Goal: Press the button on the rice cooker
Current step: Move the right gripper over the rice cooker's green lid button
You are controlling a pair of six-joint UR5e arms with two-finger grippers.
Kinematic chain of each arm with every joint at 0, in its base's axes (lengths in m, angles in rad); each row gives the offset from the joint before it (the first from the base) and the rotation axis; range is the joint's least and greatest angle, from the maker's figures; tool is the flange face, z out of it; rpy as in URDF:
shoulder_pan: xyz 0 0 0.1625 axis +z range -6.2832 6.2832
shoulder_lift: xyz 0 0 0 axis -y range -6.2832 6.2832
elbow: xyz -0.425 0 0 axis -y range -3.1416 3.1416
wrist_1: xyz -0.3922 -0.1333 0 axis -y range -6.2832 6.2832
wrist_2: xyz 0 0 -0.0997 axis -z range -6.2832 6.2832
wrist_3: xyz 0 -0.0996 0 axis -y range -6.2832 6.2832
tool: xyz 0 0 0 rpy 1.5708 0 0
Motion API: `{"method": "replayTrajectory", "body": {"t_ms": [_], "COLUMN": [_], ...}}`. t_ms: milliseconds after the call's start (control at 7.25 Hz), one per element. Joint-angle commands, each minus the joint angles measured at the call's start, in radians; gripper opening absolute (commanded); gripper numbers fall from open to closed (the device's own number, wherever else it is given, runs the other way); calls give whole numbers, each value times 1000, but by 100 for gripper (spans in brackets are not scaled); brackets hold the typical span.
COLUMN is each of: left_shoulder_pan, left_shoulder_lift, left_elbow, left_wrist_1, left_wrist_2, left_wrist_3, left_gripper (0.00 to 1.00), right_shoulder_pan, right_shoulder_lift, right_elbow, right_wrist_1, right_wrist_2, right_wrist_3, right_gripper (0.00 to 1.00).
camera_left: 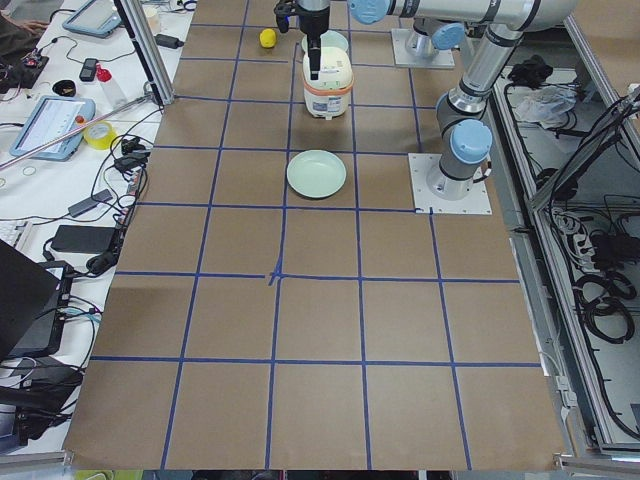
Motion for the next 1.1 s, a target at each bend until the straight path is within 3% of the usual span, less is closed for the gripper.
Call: {"method": "replayTrajectory", "body": {"t_ms": [0, 276, 966], "left_shoulder_pan": [0, 0, 0], "left_shoulder_lift": [0, 0, 0], "left_elbow": [0, 0, 0], "left_wrist_1": [0, 0, 0], "left_wrist_2": [0, 0, 0], "left_wrist_3": [-1, 0, -1], "left_gripper": [100, 100, 100], "right_shoulder_pan": [66, 118, 137], "right_shoulder_lift": [3, 9, 40], "right_elbow": [120, 194, 216], "right_wrist_1": [-161, -259, -309], "right_wrist_2": [1, -2, -5], "right_wrist_3": [66, 95, 100], "right_gripper": [2, 2, 3]}}
